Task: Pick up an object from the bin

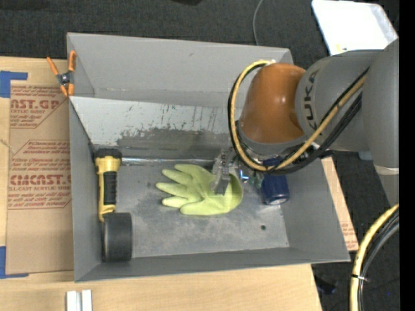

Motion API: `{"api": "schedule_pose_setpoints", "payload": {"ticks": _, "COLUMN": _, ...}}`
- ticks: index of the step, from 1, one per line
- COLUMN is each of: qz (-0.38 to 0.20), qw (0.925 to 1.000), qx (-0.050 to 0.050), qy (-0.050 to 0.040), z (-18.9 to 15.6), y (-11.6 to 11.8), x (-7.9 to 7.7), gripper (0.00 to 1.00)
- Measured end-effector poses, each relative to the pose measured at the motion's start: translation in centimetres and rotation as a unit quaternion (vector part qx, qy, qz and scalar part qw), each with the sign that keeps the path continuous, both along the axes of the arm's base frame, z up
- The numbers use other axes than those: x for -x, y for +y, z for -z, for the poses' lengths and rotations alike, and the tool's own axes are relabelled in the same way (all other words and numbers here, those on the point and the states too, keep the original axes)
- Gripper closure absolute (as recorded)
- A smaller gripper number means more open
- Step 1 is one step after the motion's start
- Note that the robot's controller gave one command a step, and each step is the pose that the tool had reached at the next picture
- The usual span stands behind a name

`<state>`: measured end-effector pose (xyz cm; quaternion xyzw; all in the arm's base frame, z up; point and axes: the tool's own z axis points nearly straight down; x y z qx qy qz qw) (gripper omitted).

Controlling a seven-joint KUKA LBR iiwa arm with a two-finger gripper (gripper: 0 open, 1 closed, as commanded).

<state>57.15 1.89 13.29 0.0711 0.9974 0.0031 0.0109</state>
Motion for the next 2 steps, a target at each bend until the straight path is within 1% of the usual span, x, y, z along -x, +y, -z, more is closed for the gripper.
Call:
{"api": "schedule_pose_setpoints", "payload": {"ticks": 1, "qz": -0.005, "qw": 1.0000, "qx": 0.000, "qy": 0.0048, "z": -4.3, "y": -0.3, "x": 0.5, "gripper": 1.00}}
{"api": "schedule_pose_setpoints", "payload": {"ticks": 2, "qz": -0.004, "qw": 1.0000, "qx": 0.000, "qy": 0.0016, "z": -3.1, "y": -0.2, "x": 0.1, "gripper": 1.00}}
